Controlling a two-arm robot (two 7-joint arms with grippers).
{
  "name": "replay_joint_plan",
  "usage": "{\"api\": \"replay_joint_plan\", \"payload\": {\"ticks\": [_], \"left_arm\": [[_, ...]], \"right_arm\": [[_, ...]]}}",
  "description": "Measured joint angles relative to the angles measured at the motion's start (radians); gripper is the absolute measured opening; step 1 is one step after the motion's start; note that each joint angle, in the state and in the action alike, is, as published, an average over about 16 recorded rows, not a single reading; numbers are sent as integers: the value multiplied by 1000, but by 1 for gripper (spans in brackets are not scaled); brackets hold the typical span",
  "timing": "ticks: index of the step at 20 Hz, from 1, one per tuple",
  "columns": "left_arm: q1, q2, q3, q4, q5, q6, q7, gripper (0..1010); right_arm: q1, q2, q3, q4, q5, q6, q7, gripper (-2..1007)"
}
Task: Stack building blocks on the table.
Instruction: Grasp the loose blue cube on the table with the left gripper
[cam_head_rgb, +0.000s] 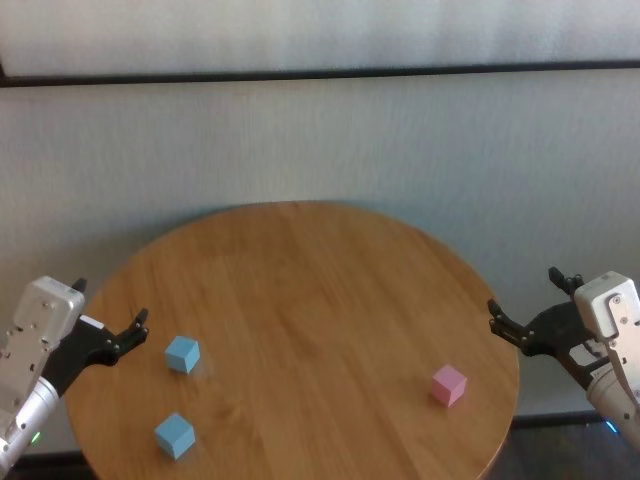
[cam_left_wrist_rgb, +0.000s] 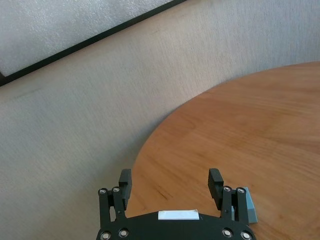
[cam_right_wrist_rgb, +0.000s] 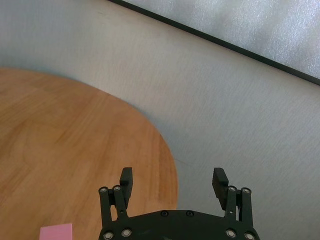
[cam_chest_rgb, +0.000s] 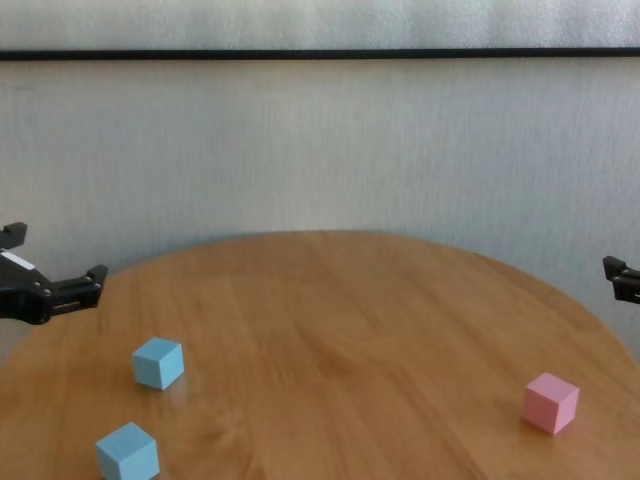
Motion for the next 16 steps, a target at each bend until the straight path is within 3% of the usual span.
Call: {"api": "replay_joint_plan", "payload": {"ticks": [10, 16], "left_arm": [[0, 1, 0, -1, -1, 0, -4, 1000], [19, 26, -14, -25, -35, 13, -62, 1000]], "right_arm": [[0, 0, 0, 0, 0, 0, 0, 1005], [0, 0, 0, 0, 0, 0, 0, 1005]]}}
